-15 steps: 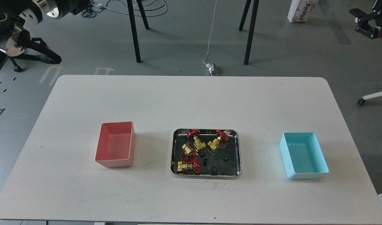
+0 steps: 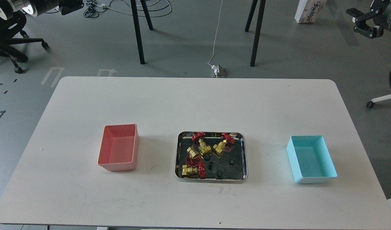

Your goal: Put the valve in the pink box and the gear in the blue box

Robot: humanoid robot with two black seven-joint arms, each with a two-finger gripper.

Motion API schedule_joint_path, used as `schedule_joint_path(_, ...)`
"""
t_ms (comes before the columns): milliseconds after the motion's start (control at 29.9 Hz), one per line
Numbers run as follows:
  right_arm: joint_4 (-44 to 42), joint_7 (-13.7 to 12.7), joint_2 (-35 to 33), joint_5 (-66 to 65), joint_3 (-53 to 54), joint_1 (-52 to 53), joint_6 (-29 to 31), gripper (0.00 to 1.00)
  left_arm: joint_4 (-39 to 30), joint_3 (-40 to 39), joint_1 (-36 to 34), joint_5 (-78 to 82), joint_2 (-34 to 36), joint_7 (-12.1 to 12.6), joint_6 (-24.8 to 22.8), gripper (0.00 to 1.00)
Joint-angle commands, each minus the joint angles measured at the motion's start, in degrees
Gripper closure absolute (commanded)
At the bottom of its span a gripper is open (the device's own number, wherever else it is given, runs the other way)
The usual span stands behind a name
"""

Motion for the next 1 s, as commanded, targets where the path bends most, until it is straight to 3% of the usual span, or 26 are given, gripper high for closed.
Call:
schedule_joint_path(0,-0.1,0.0,-0.1,-0.3,-0.1,0.4,0.1,0.01,-0.7,0.3,1.2,4.1,-0.3,-8.1,1.4,0.01)
schedule_joint_path(67,0.0,0.0,0.0,-0.3,-0.1,0.8,0.0,0.01,-3.3,0.5,1.5,10.2,-0.8,-11.5,2.9,0.01)
schedule_joint_path(201,-0.1,0.0,0.0,-0.4,-0.2,1.8,-0.3,0.01,-11.8,4.2,2.6,30.1,-1.8,-12.0,8.0,0.07)
schedule_joint_path(368,-0.2,-0.1,-0.1,-0.5,-0.4,2.9,-0.6,0.01,-23.4,8.5,7.5,54.2,-3.5,-12.4,19.8,0.11)
schedule_joint_path(468,-0.3,-0.1,-0.2,-0.6,-0.4,3.3,-0.6,0.01,-24.7,12.4,9.3,72.0,-6.6,-12.1,24.3,0.13)
schedule_joint_path(602,-0.5,-0.1,-0.5,-0.6,-0.5,4.2,-0.6,0.01,-22.7,18.1,14.4,92.9,-9.5,-11.8,35.7,0.11)
schedule_joint_path(970,-0.6,-0.1,-0.4,-0.6,-0.6,5.0,-0.6,0.01,-17.7,19.6,26.7,92.9,-15.5,-11.7,36.2,0.08)
